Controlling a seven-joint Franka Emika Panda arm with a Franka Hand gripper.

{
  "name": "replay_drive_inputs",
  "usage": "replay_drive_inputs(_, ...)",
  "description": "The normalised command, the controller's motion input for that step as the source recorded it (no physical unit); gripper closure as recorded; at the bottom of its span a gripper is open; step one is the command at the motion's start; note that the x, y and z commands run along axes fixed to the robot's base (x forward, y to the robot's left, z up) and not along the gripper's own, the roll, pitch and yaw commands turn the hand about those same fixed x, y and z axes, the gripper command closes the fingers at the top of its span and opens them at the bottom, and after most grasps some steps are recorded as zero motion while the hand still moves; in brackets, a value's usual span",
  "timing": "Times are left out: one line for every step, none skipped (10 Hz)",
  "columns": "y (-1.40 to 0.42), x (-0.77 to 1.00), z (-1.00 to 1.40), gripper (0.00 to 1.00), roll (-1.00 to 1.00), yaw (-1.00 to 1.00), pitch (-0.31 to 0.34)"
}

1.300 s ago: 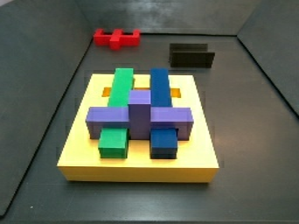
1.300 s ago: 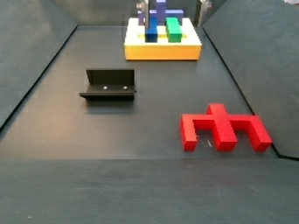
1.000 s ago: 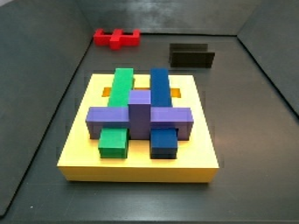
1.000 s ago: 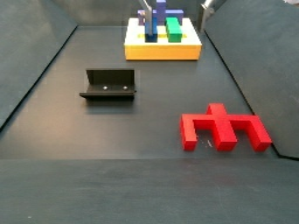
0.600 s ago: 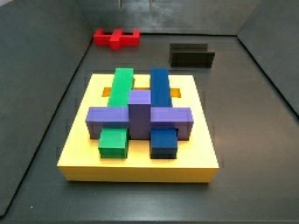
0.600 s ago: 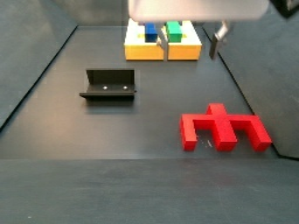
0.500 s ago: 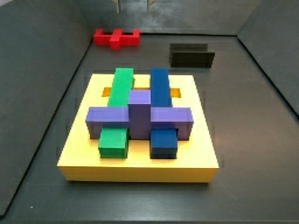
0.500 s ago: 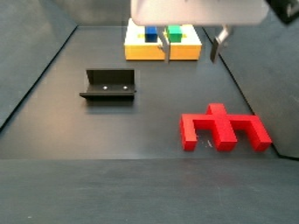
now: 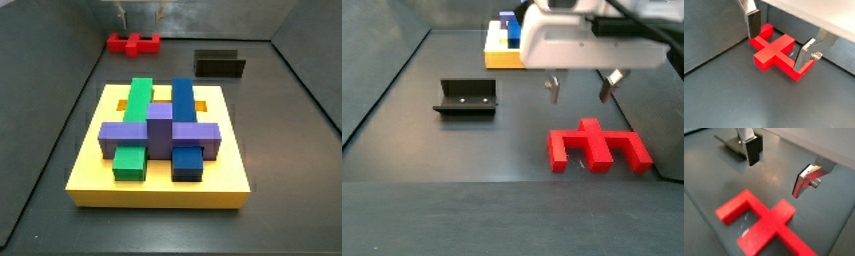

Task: Pick up the red object. Move up. Place the red object on the fixture. Regrasp the red object. Move to above the board. Insert the red object.
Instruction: Pick up the red object.

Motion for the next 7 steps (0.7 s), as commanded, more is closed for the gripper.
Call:
replay_drive_inputs(0.04,-0.08,-0.70,0.00,-0.08,0.00,-0.140)
replay_drive_inputs(0.00,-0.15,-0.73,0.00,0.00,0.00,-0.139)
replay_drive_inputs(0.00,-0.16,-0.70,0.00,0.06,0.00,-0.093)
replay_drive_inputs(0.05,-0.21,-0.67,0.00,0.02,-0.05,-0.073)
replay_drive_inputs(0.01,-0.26,-0.47,0.00,0.00,-0.15,-0.096)
replay_drive_inputs(0.05,-0.17,-0.39,0.00,-0.01,-0.04,-0.093)
replay_drive_inputs(0.15,-0.13,-0.38,0.00,0.00,-0.01,-0.059)
